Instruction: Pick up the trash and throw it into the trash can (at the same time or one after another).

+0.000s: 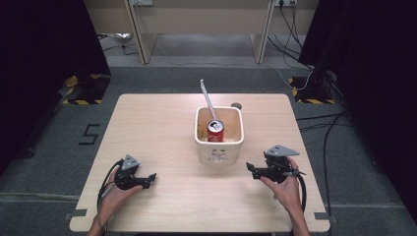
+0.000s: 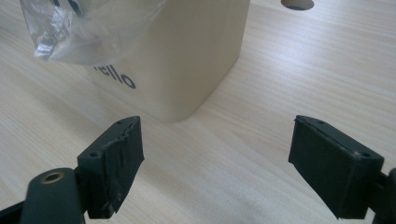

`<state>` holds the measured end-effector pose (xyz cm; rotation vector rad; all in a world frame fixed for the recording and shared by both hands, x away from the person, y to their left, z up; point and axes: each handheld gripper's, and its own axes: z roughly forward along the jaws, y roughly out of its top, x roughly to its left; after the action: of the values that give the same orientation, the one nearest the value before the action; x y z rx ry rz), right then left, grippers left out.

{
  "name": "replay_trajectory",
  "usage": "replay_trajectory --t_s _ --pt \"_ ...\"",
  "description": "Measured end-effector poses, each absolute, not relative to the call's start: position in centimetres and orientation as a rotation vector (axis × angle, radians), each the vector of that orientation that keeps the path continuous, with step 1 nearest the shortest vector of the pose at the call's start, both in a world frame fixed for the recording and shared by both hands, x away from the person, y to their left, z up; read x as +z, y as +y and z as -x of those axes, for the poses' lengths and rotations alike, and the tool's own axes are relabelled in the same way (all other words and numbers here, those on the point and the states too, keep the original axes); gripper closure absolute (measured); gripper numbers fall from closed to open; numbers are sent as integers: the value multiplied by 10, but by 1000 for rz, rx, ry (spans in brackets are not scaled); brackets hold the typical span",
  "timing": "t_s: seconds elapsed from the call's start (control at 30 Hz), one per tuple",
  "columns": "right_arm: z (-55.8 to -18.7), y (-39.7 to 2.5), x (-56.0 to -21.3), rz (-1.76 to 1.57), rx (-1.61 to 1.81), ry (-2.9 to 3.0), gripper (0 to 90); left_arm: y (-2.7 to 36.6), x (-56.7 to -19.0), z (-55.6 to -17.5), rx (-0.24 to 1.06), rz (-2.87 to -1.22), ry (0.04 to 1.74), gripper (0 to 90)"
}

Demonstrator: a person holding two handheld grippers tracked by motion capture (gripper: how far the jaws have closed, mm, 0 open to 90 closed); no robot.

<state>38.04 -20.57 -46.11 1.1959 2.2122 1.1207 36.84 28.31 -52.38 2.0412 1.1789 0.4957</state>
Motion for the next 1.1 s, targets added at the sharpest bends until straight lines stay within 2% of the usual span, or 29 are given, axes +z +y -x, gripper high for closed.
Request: replay_trajectory --t_s 1.1 --pt "-356 -229 -493 -1280 1024 2232 176 283 -524 -368 495 -2041 1178 142"
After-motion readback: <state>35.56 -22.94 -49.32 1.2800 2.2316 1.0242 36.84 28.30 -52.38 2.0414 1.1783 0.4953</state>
